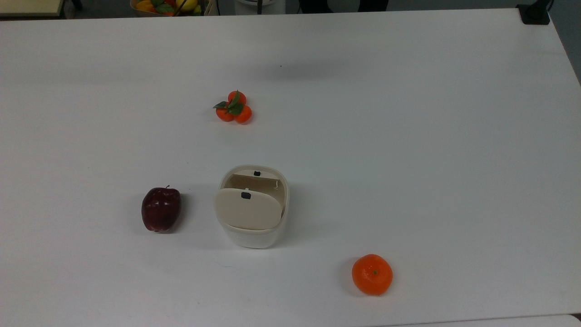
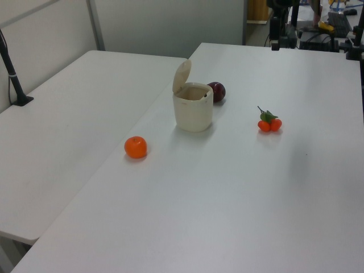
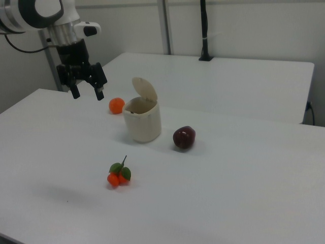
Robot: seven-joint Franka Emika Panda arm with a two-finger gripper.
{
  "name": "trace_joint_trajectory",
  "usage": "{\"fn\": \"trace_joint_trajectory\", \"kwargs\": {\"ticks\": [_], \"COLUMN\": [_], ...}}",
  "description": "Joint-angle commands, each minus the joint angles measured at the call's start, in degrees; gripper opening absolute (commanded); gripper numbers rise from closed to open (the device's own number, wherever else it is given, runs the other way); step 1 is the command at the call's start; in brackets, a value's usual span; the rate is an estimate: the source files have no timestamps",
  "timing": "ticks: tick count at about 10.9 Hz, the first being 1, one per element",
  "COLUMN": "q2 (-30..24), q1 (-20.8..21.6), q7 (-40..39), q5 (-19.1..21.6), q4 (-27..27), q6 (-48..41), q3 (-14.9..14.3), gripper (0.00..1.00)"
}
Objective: Close garbage bin
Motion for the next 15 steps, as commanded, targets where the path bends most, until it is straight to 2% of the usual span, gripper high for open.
{"fn": "trace_joint_trajectory", "kwargs": {"ticks": [1,8,9,10,13,14,15], "q2": [-1.7,-1.6,-1.6,-1.6,-1.5,-1.5,-1.4], "q1": [0.4,0.3,0.3,0.3,0.3,0.3,0.3], "q7": [-0.1,-0.1,-0.2,-0.2,-0.2,-0.2,-0.2], "q5": [-0.7,-0.3,-0.3,-0.3,0.2,0.4,0.4], "q4": [-1.5,-1.6,-1.5,-1.5,-1.6,-1.6,-1.6], "q6": [-0.8,-0.5,-0.4,-0.3,0.0,0.0,0.0], "q3": [-0.2,-0.3,-0.3,-0.3,-0.3,-0.3,-0.3], "gripper": [1.0,1.0,0.96,0.86,0.14,0.03,0.0]}}
